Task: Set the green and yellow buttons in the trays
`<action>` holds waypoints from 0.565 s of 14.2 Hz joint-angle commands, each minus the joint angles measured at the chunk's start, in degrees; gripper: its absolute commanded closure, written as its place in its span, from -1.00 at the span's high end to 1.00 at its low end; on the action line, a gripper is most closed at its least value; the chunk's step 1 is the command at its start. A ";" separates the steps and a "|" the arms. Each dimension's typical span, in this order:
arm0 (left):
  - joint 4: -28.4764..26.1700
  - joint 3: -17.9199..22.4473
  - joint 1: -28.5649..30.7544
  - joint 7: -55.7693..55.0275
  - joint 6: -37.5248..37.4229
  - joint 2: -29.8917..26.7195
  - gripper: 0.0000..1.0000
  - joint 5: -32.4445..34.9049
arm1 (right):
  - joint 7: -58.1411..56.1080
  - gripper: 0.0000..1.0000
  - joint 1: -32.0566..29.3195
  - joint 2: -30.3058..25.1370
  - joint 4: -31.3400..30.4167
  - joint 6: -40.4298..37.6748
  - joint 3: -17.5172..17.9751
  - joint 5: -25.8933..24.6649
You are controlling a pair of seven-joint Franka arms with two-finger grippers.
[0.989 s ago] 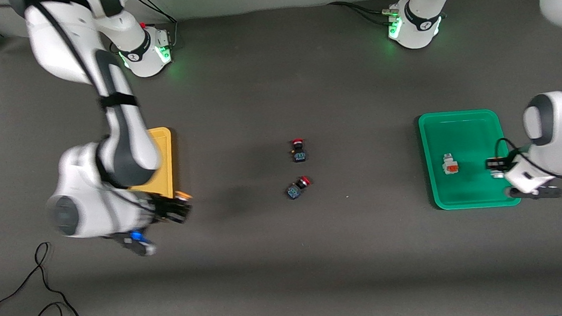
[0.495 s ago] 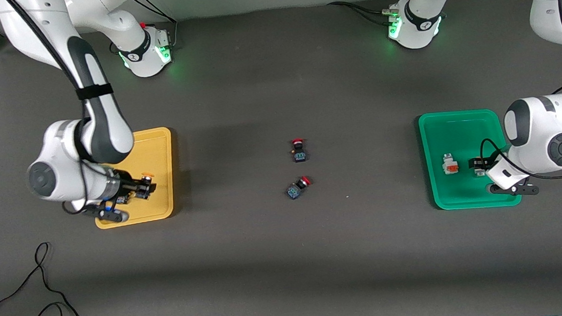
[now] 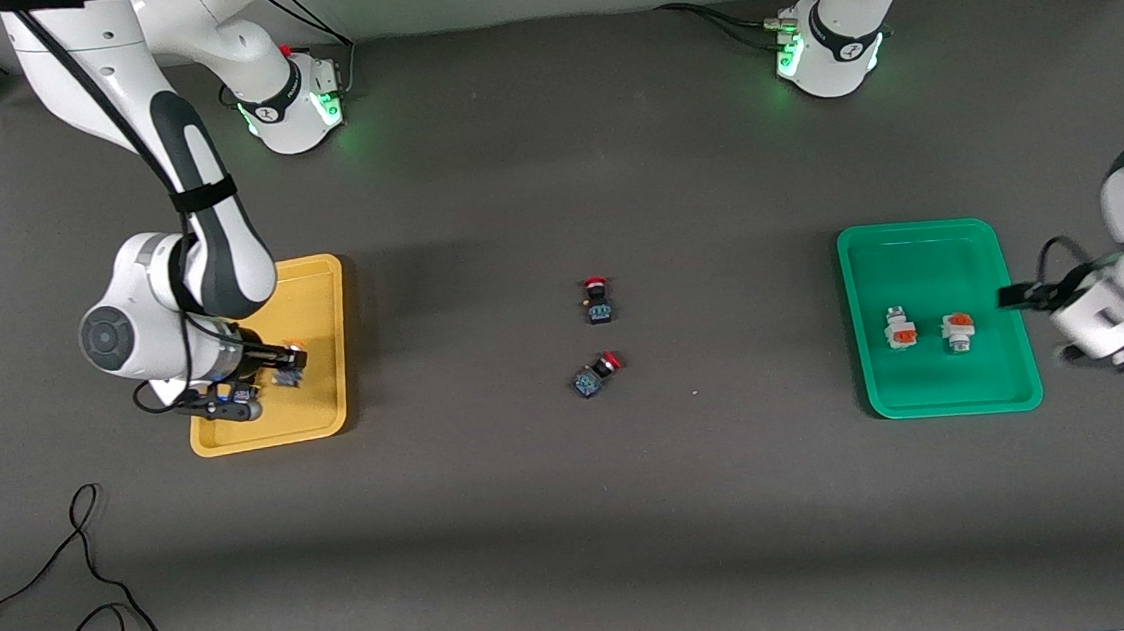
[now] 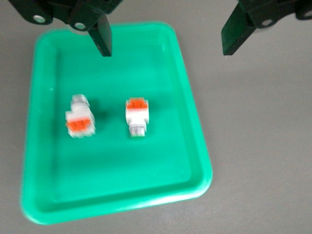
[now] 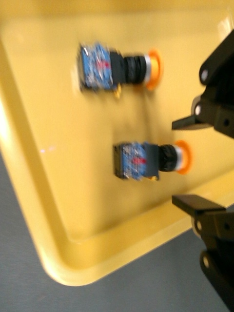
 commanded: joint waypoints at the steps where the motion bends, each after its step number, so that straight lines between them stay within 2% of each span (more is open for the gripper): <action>1: 2.91 -0.57 0.51 2.80 -8.90 -5.85 1.00 -3.36 | -1.84 1.00 0.77 -4.47 2.89 -6.74 -3.96 -0.94; 4: 9.84 -0.92 -0.02 2.80 -18.57 -7.62 1.00 -5.91 | -1.66 1.00 0.86 -5.45 9.56 -14.92 -6.95 -3.58; 6: 11.97 -1.01 -0.72 2.27 -21.32 -9.28 1.00 -6.71 | -1.22 1.00 1.04 -6.32 12.04 -16.35 -8.63 -3.67; 7: 11.81 -0.66 -2.64 1.92 -21.76 -10.51 1.00 -7.06 | -1.22 1.00 -0.18 -7.55 12.31 -16.70 -8.02 -3.84; 8: 11.54 -0.40 -4.40 0.88 -22.37 -11.48 1.00 -7.06 | -1.22 1.00 -3.41 -8.69 12.48 -16.79 -5.76 -5.06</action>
